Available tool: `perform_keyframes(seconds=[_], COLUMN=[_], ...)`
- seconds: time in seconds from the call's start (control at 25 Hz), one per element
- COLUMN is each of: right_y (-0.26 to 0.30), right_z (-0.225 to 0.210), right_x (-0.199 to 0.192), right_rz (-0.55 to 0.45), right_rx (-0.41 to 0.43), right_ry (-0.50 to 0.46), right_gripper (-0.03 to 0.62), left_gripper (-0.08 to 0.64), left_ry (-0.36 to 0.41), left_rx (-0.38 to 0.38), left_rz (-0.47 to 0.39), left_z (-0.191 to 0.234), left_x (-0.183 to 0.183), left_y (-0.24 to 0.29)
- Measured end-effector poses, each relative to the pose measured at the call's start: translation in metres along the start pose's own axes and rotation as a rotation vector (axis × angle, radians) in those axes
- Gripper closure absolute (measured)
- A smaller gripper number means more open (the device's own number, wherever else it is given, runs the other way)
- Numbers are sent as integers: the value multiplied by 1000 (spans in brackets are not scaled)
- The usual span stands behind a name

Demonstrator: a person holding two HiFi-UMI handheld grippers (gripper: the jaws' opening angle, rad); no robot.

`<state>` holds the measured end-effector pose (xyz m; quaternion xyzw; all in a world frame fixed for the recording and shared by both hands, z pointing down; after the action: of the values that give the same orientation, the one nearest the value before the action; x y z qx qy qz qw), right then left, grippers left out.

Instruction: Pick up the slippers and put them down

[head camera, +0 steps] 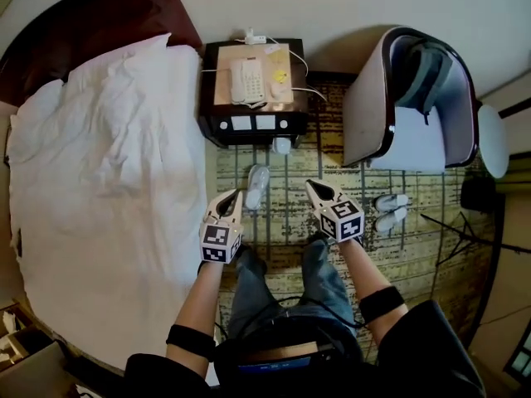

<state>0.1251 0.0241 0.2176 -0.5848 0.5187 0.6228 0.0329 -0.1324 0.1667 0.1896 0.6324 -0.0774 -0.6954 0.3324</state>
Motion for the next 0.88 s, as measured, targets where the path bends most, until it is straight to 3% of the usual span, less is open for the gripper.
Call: perform_keyframes(seconds=[0.16, 0.4, 0.64, 0.88], right_y=[-48, -95, -116, -120], right_z=[0, -9, -14, -15], right_x=[18, 18, 6, -3], right_rz=[-8, -45, -52, -36], right_rx=[23, 7, -17, -12], right_ry=[-53, -91, -27, -10], right_gripper=[591, 591, 591, 591], left_gripper=[557, 557, 557, 557], left_ry=[-5, -44, -85, -41], left_rx=[10, 41, 15, -10], left_rz=[-27, -63, -60, -40], left_z=[-28, -48, -59, -64], left_x=[26, 22, 21, 22], left_y=[-35, -59, -64, -57])
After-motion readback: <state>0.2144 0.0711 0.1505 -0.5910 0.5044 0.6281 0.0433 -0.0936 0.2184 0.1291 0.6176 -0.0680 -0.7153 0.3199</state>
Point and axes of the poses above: the fingertips, and each gripper's own axes: y forward along the fingers, z to its left, x out of its top, the point moved 10 cm from there along -y, backward along the fingers, and after that the axes turned 12 degrees about -x, right-handed, at the moved point
